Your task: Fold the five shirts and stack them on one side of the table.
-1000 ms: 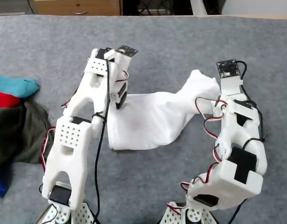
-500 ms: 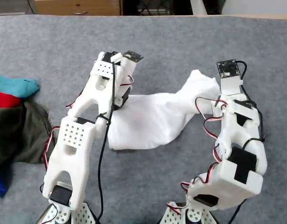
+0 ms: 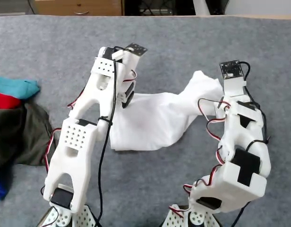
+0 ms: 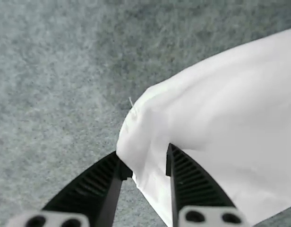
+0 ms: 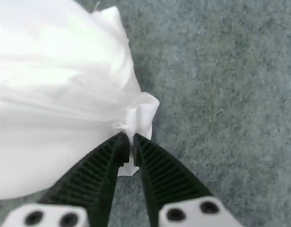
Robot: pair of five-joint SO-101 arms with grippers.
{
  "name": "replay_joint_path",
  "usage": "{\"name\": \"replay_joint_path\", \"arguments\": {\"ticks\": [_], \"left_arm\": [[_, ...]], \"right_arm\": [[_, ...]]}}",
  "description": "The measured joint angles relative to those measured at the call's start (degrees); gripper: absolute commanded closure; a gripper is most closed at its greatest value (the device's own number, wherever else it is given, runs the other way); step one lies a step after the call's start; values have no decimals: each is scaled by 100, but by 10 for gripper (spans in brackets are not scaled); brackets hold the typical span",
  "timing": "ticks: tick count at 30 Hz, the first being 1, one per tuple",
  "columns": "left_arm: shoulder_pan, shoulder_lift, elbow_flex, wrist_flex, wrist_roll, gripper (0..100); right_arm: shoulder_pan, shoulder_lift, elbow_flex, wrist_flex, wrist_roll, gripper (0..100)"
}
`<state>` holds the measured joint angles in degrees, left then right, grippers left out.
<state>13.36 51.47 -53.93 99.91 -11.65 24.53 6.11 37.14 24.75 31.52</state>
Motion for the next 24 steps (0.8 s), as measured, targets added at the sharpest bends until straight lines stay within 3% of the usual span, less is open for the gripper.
{"name": "replay_joint_path", "arguments": {"ticks": [17, 24], "left_arm": [[-18, 0, -9, -325, 88, 851], [-158, 9, -9, -695, 791, 963]], "right_arm": [[0, 0, 0, 0, 0, 986], [0, 0, 0, 0, 0, 986]]}}
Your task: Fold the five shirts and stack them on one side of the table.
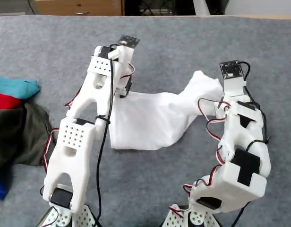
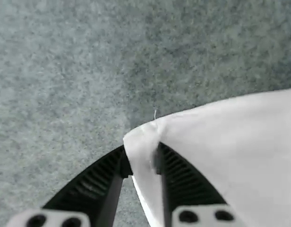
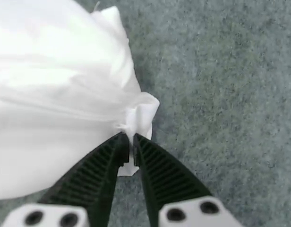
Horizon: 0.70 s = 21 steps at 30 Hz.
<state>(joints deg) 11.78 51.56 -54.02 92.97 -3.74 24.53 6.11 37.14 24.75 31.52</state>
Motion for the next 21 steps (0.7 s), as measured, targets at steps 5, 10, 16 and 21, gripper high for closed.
{"name": "replay_joint_path", "arguments": {"ticks": [5, 10, 16, 21], "left_arm": [[0, 0, 0, 0, 70, 966], [0, 0, 0, 0, 88, 971], [-62, 0, -255, 202, 114, 971], [-308, 0, -826, 651, 114, 972]], "right_arm": [[0, 0, 0, 0, 0, 986], [0, 0, 0, 0, 0, 986], [0, 0, 0, 0, 0, 986], [0, -35, 0, 141, 0, 986]]}}
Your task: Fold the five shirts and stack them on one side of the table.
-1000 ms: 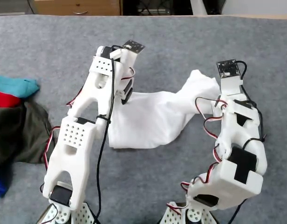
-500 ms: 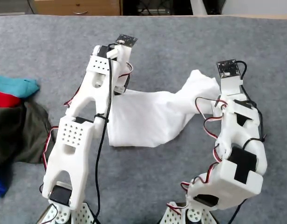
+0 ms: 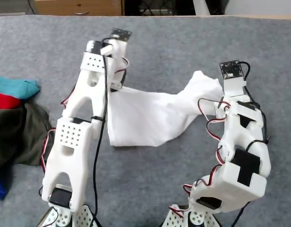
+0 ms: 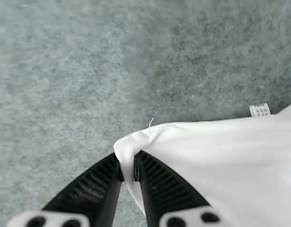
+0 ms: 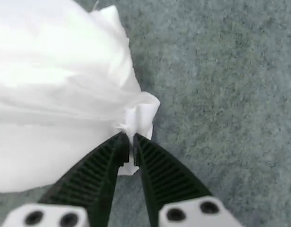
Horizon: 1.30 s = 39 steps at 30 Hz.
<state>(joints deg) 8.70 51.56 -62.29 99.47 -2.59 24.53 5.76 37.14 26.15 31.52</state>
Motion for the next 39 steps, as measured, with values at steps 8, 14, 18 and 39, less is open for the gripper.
{"name": "replay_joint_path", "arguments": {"ticks": [8, 14, 18, 39], "left_arm": [[-492, -1389, 510, 79, -18, 972], [-879, -3903, 2163, 97, -343, 972], [-1380, -5732, 3024, 123, -484, 972], [-3947, -11174, 9679, -1116, -2242, 971]], "right_arm": [[-202, -1644, 0, 1705, 44, 894], [-246, -3675, 0, 2646, -519, 781], [-492, -4800, 0, 3042, -607, 783], [-3534, -3666, -158, 4105, -123, 941]]}}
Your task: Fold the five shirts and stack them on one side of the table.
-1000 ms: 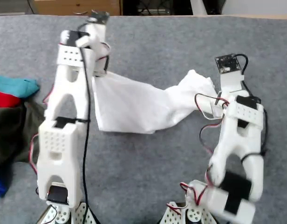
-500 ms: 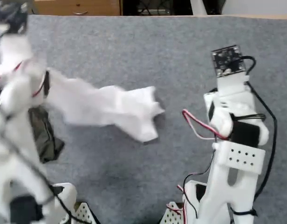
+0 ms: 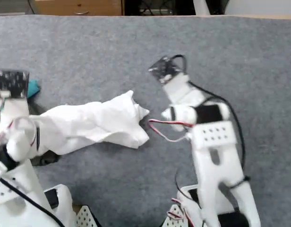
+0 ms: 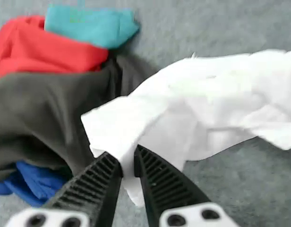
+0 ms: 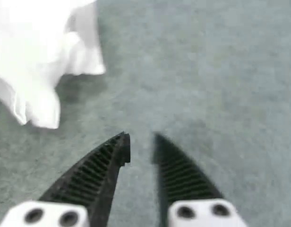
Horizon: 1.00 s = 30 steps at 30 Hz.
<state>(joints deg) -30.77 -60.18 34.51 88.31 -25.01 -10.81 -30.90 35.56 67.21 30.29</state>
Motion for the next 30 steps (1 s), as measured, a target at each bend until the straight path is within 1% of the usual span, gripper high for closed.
{"name": "replay_joint_path", "arguments": {"ticks": [4, 8, 16, 18, 20, 21, 24, 30], "left_arm": [[-668, -659, 1125, -299, -97, 971], [-870, -1108, 1873, -369, -255, 971], [-1248, -1301, 2453, -413, -316, 971], [-1275, -1301, 2479, -413, -316, 971], [-1284, -1301, 2479, -413, -316, 971], [-1284, -1301, 2479, -413, -316, 971], [-1284, -1336, 2479, -457, -325, 971], [-1284, -1336, 2479, -695, -325, 971]], "right_arm": [[-431, 1002, -589, 0, 0, 868], [-818, 2101, -1363, 0, 0, 816], [-1996, 4044, -2418, 0, 0, 824], [-2154, 4475, -2664, -44, 0, 890], [-2180, 4879, -2936, -53, 0, 993], [-2163, 5073, -3112, -53, 0, 972], [-1978, 5530, -3719, 123, 0, 986], [-1415, 5697, -5187, 677, 0, 985]]}}
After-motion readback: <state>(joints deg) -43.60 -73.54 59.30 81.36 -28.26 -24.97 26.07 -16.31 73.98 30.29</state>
